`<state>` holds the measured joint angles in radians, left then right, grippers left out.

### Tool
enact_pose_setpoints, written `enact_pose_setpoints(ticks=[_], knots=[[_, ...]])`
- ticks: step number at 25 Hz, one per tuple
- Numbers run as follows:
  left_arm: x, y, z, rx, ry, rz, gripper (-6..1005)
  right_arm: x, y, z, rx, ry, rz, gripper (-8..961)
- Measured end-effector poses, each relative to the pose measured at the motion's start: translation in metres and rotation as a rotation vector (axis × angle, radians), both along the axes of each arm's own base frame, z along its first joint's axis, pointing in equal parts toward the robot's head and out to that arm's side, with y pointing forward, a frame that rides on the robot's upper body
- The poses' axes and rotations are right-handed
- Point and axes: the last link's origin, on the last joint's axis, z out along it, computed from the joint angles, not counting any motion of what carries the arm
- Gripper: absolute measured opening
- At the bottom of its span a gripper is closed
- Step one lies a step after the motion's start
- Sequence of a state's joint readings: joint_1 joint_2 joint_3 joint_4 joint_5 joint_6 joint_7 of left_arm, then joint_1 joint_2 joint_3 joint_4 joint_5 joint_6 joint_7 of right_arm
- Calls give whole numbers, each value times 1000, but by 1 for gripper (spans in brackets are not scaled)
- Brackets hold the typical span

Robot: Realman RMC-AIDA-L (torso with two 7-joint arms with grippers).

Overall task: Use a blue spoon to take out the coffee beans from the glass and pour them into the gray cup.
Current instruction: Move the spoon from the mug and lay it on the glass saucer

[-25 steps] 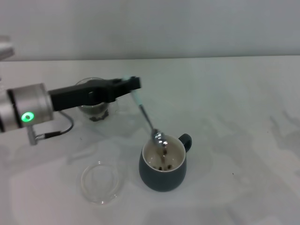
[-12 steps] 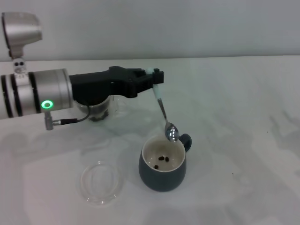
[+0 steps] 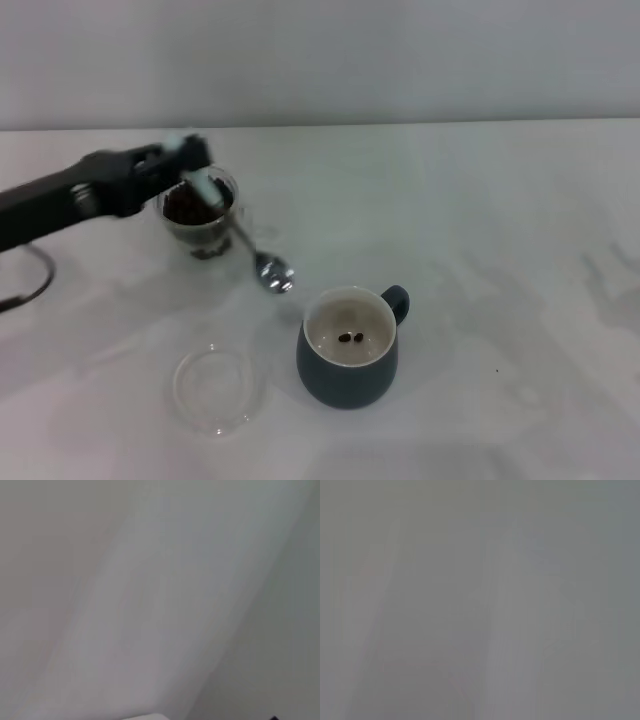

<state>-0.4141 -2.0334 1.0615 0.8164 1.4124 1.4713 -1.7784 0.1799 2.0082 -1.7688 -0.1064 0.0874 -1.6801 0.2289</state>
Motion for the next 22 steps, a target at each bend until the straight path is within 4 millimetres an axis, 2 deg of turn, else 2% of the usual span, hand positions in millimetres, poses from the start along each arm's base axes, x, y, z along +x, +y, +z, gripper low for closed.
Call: enact_pose_setpoints(ticks=[7, 9, 10, 16, 22], knots=[[-54, -28, 9, -13, 20, 155, 132, 3, 1, 6, 26, 45, -25, 393], [-61, -32, 8, -19, 23, 176, 132, 4, 3, 8, 33, 74, -29, 393], [-76, -41, 7, -29, 27, 219, 132, 4, 3, 10, 36, 84, -30, 393], [-99, -54, 1, -65, 51, 284, 131, 7, 7, 19, 66, 167, -50, 393], [-107, -58, -1, -72, 69, 303, 132, 8, 8, 22, 69, 204, -54, 393]])
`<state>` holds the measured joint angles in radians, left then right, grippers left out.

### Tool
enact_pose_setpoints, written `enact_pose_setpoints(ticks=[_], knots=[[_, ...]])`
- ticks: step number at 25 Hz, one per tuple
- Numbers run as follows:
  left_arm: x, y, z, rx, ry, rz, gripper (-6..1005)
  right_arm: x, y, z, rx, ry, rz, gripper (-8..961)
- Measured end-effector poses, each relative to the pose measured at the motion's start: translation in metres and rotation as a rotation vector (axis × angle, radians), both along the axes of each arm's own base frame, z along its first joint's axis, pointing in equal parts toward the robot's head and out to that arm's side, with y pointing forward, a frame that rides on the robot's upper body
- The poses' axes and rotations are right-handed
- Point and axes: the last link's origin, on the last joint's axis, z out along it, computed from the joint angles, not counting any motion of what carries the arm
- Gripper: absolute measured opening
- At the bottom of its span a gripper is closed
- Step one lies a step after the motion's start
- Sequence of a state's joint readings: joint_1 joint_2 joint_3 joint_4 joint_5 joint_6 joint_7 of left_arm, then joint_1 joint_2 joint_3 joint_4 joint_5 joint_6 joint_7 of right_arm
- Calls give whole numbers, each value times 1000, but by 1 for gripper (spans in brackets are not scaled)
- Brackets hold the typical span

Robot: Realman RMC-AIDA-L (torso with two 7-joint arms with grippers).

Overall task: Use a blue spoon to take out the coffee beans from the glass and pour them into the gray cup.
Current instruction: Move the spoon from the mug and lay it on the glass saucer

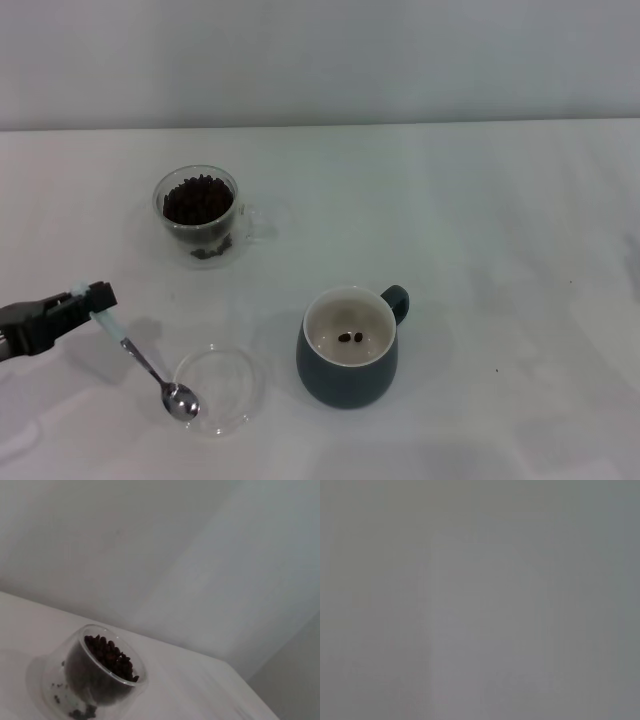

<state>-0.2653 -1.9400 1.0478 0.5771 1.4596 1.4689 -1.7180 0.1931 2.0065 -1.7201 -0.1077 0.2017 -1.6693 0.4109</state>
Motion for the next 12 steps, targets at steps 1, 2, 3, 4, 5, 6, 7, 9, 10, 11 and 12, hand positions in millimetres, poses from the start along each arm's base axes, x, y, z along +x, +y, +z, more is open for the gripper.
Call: enact_pose_setpoints(ticks=[1, 2, 3, 4, 5, 6, 7, 9, 10, 11, 12], knots=[[-1, 0, 0, 2, 3, 1, 132, 0, 0, 0, 0, 0, 0, 393], [-1, 0, -1, 5, 6, 2, 132, 0, 0, 0, -1, 0, 1, 393], [-2, 1, -2, 10, 10, 4, 132, 0, 0, 0, -3, -1, 2, 393], [-2, 2, -3, 17, 13, 5, 132, -1, 0, -1, -6, -1, 3, 393], [-2, 3, -3, 23, 16, 6, 132, -1, 0, -1, -8, -2, 4, 393], [-2, 4, -4, 27, 17, 7, 132, -1, 0, -1, -10, -2, 5, 393], [-1, 5, -4, 31, 18, 5, 132, -1, 0, -2, -11, -3, 5, 393], [1, 8, -3, 35, 16, 0, 132, -1, 0, -2, -12, -3, 6, 393], [2, 9, -3, 37, 14, -1, 131, -1, 0, -2, -12, -3, 5, 393], [2, 11, -4, 38, 13, 0, 131, -1, 0, -2, -12, -2, 5, 393], [3, 12, -5, 38, 11, 4, 131, -1, 0, -2, -12, -2, 4, 393]])
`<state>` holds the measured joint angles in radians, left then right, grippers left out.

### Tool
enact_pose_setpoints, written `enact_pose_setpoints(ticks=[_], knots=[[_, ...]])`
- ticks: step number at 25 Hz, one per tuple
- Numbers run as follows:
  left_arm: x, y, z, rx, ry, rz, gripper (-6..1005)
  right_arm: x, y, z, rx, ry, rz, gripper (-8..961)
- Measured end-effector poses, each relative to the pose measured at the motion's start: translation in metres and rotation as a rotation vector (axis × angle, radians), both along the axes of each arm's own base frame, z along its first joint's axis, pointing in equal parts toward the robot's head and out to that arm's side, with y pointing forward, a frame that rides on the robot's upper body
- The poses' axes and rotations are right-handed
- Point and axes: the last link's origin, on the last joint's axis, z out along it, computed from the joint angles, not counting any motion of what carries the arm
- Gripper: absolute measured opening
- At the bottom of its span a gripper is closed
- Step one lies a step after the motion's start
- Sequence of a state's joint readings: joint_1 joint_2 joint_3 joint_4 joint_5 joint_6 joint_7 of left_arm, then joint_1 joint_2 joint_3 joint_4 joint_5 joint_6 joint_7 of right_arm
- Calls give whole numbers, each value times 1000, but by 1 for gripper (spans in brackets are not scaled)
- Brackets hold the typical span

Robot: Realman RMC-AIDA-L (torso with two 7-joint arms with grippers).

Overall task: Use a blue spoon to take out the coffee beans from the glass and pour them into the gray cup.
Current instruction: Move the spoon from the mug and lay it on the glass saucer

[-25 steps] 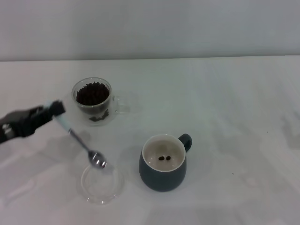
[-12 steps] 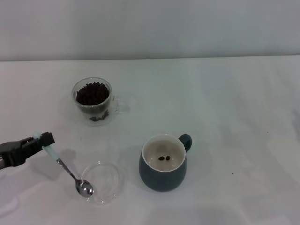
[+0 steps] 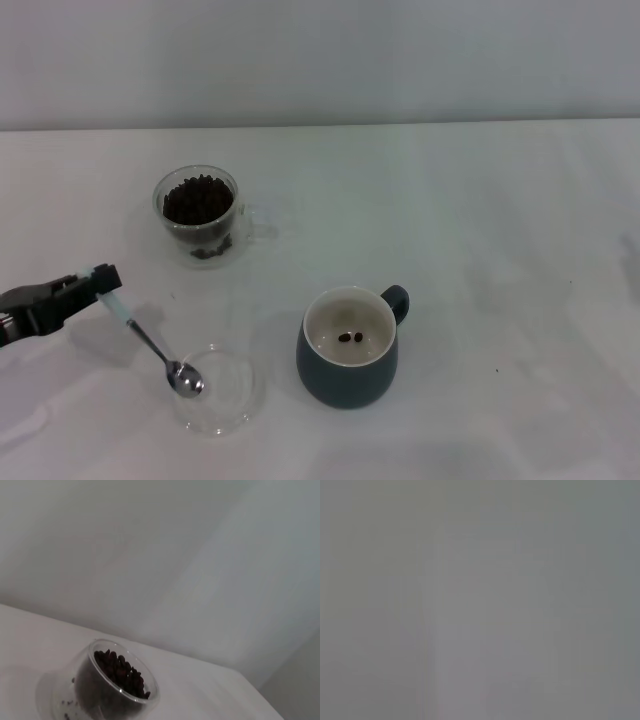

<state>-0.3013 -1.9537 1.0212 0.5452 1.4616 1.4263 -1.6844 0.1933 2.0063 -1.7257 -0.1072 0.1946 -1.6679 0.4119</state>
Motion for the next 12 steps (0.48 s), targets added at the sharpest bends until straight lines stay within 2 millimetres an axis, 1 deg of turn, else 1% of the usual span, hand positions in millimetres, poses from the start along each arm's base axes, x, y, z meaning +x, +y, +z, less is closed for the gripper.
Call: enact_pose_setpoints(ticks=[7, 11, 12], knots=[[4, 10, -21, -28, 5, 21, 131, -1, 1, 0, 1, 0, 6, 393], [6, 12, -28, -40, 9, 26, 131, -2, 3, 0, 2, -1, 6, 393], [8, 12, -33, -46, 4, 27, 131, -2, 3, -1, 2, -2, 4, 393]])
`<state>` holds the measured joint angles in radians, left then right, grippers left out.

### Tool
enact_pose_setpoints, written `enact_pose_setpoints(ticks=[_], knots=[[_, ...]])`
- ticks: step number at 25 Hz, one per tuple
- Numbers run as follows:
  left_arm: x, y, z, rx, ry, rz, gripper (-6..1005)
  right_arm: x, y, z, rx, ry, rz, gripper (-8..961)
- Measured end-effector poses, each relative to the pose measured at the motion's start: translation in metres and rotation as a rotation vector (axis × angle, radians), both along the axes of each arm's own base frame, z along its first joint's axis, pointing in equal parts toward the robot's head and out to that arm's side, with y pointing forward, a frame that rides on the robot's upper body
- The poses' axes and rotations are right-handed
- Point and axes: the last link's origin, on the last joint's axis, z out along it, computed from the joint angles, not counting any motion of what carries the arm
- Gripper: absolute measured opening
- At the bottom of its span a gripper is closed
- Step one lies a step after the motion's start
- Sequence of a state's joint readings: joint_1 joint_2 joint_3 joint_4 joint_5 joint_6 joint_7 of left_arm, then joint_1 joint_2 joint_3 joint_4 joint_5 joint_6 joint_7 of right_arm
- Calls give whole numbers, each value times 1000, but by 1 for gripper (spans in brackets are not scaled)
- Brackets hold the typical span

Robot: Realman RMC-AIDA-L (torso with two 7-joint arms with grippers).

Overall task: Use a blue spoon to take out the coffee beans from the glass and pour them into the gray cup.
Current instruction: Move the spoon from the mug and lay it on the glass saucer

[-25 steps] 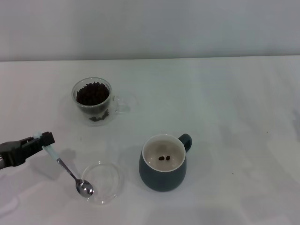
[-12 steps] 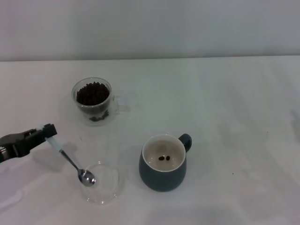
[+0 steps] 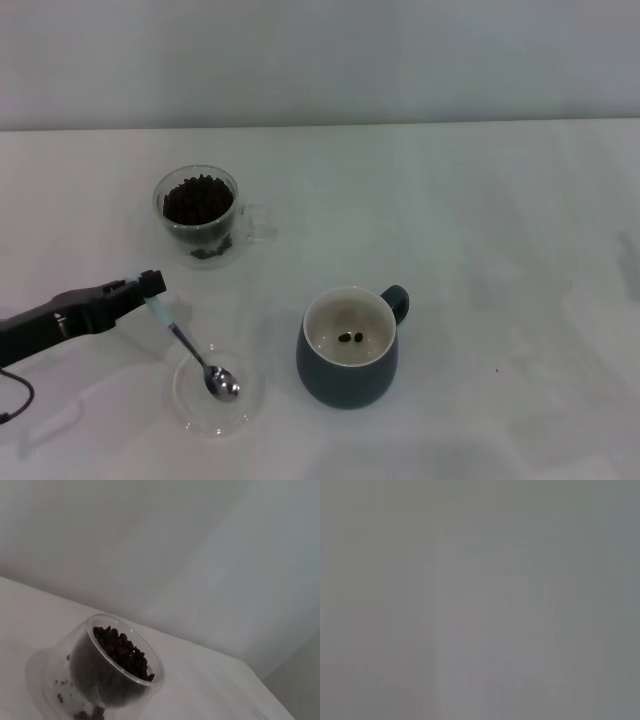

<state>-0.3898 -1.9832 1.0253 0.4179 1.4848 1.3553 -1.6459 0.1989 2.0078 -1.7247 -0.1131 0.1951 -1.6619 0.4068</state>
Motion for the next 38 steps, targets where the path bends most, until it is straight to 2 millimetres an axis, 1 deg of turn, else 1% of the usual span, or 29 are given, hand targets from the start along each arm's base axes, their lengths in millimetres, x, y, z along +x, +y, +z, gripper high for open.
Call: enact_pose_setpoints(ticks=[4, 6, 10, 16, 22, 33, 37, 38], knots=[[0, -1, -7, -3, -4, 18, 132, -1, 4, 0, 1, 0, 1, 393], [-2, -3, -17, -2, -8, 57, 131, -1, 6, 0, -2, -3, 0, 393], [-1, -2, -26, -4, -1, 76, 132, -1, 11, -2, -15, -6, -10, 393], [1, 0, -34, -6, 10, 93, 151, -4, 17, -3, -23, -10, 0, 393], [-4, 0, -37, 4, 27, 118, 196, -5, 18, -4, -36, -17, 0, 393], [-12, 7, -32, 21, 51, 177, 306, -4, 25, -7, -50, -37, -15, 393], [-16, 10, -29, 27, 57, 202, 426, -4, 26, -7, -53, -39, -21, 393], [-16, 10, -29, 27, 57, 202, 487, -4, 26, -7, -54, -39, -22, 393]])
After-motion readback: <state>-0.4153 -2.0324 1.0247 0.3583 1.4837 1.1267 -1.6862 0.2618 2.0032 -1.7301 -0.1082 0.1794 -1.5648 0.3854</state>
